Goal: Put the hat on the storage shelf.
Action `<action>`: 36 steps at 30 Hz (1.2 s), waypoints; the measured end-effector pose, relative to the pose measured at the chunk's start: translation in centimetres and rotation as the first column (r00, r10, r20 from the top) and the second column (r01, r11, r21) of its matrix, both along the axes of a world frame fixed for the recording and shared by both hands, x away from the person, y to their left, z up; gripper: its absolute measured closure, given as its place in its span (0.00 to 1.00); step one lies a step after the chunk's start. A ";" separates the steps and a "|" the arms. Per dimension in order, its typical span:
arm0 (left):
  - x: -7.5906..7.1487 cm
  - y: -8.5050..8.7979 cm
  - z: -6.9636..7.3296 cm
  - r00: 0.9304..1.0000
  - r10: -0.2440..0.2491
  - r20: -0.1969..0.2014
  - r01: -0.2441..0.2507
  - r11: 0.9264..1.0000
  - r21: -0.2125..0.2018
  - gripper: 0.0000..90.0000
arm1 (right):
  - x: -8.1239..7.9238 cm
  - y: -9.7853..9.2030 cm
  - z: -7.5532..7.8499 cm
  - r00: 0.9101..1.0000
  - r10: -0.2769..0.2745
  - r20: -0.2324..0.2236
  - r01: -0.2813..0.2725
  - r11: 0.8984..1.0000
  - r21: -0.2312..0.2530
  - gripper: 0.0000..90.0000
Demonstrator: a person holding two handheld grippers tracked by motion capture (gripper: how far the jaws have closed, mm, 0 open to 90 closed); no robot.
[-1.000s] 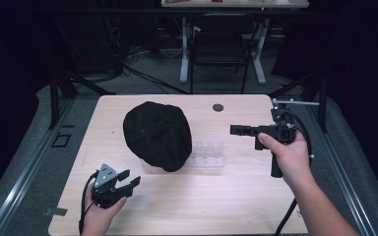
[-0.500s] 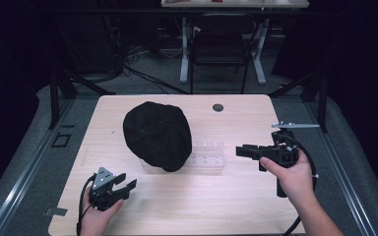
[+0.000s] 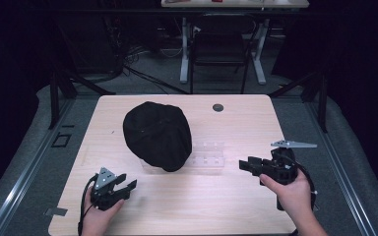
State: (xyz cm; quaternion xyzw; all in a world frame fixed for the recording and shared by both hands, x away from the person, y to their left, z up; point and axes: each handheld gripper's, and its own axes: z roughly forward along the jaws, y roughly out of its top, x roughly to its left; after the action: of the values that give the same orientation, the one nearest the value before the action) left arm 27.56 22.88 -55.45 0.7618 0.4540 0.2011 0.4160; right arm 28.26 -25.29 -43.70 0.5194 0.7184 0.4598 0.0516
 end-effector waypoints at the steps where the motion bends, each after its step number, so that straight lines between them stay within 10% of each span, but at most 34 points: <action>1: 0.0 0.0 0.0 1.000 0.002 0.003 -0.002 1.000 -0.002 0.55 | -0.2 0.0 -0.5 1.000 -0.004 0.003 0.004 1.000 -0.003 0.57; 18: 0.0 -0.1 -0.3 1.000 -0.004 -0.003 0.004 1.000 0.005 0.55 | -2.3 -0.6 -6.8 0.994 -0.086 0.068 0.092 0.992 -0.090 0.56; 36: 0.0 -0.2 -0.3 1.000 -0.009 0.009 0.009 1.000 0.012 0.55 | -3.3 -1.2 -9.9 0.984 -0.145 0.103 0.151 0.987 -0.061 0.52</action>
State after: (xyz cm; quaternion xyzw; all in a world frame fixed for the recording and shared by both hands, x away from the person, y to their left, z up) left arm 27.58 22.64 -55.76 0.7656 0.4472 0.2056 0.4143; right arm 24.91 -26.47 -53.64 0.5460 0.6898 0.4549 0.1388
